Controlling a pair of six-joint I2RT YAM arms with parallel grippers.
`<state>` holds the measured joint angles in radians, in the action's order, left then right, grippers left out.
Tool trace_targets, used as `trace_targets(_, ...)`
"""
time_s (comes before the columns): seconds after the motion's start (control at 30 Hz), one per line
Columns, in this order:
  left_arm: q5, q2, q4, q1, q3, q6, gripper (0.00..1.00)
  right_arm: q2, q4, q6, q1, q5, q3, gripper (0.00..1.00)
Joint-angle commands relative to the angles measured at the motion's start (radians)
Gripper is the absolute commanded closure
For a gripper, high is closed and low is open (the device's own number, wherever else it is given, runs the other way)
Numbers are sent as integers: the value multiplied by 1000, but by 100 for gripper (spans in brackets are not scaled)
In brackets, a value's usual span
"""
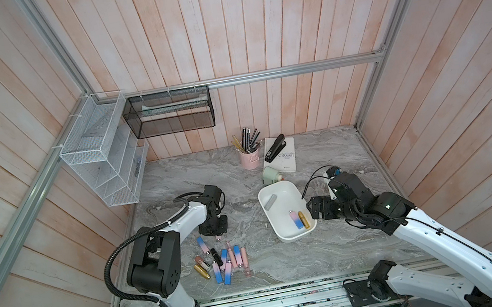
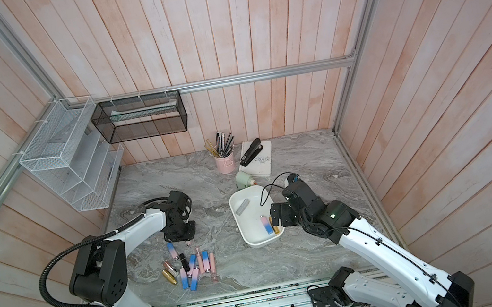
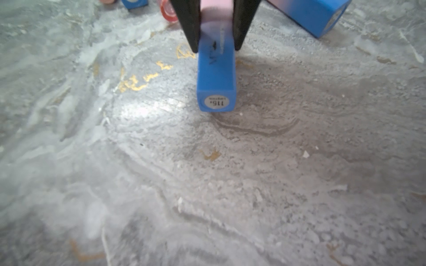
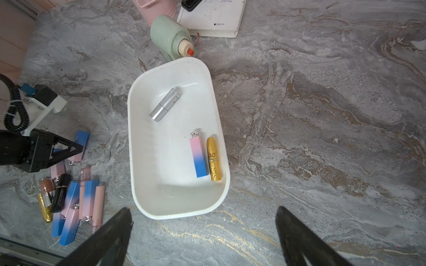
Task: Put the lipstick into the storage box
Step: Pick up the lipstick at the center of the board, then place the lipstick in the storage box.
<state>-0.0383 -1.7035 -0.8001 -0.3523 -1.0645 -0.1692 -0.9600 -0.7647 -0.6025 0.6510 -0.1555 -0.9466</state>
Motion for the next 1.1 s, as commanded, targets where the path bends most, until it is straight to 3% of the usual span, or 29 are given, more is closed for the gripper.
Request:
trace_targets(0.0,-25,34,-44,-20,-65,-9,86,-16,-6,4,-7,-7,-12,2)
trace_targets(0.33,-100,36,-152,-152,-446,-96,85,-38,12,0,-7,1,-33,2)
trace_targets(0.7,-153,-319,-162,-433,-862,-121,85,-2,-24,-30,-7,-16,-42,2)
trace_targets(0.87,-152,-434,-164,-474,-890,-114,85,42,-55,-58,-6,-29,-28,2)
trace_targets(1.07,-106,-465,-133,-476,-829,-87,83,85,-88,-81,-7,-37,-9,2)
